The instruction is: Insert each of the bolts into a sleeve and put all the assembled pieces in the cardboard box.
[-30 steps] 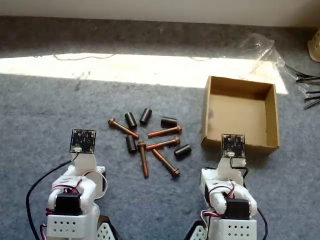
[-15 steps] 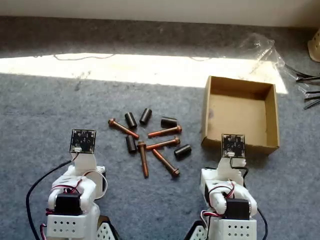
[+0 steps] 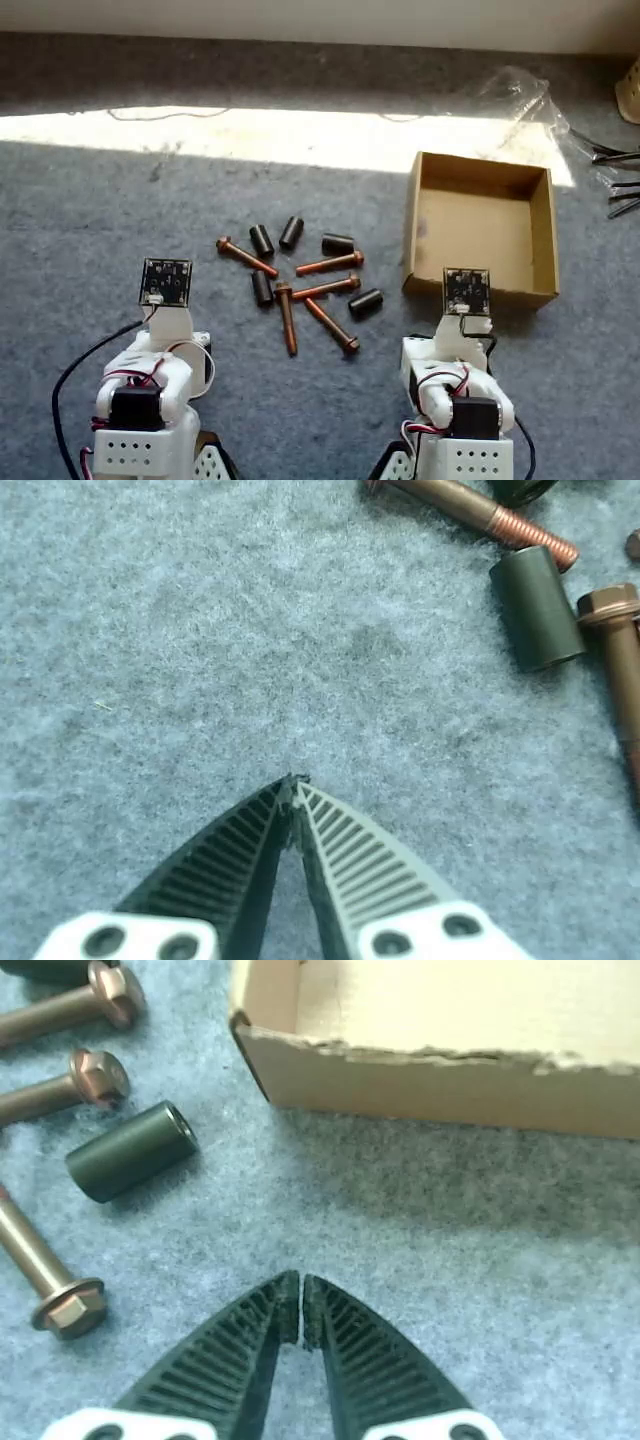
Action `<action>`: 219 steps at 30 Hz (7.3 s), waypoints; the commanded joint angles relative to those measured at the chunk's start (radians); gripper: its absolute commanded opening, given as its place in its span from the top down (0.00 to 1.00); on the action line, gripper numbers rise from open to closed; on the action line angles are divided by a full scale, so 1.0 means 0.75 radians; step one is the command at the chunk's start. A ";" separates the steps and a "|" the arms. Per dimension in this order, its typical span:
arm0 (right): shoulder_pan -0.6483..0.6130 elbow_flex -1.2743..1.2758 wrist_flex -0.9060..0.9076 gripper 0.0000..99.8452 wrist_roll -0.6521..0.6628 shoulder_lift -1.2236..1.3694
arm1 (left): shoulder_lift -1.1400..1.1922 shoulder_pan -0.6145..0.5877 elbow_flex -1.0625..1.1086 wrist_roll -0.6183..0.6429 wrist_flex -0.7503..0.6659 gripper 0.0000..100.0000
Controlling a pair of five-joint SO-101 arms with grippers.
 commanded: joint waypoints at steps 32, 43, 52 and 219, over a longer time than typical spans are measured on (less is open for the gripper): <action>-0.515 0.181 -0.003 0.99 0.741 -0.011 | -0.019 0.093 0.030 -0.014 -0.049 1.00; -0.320 0.177 -0.218 0.99 0.757 -0.011 | -0.019 -0.081 0.015 -0.597 -0.272 1.00; 0.036 -0.128 -0.169 0.99 0.763 0.001 | -0.013 -0.302 -0.304 -0.610 -0.153 1.00; -0.443 -1.149 -0.557 0.91 2.103 2.425 | 1.736 -0.071 -0.772 -0.250 -0.880 1.00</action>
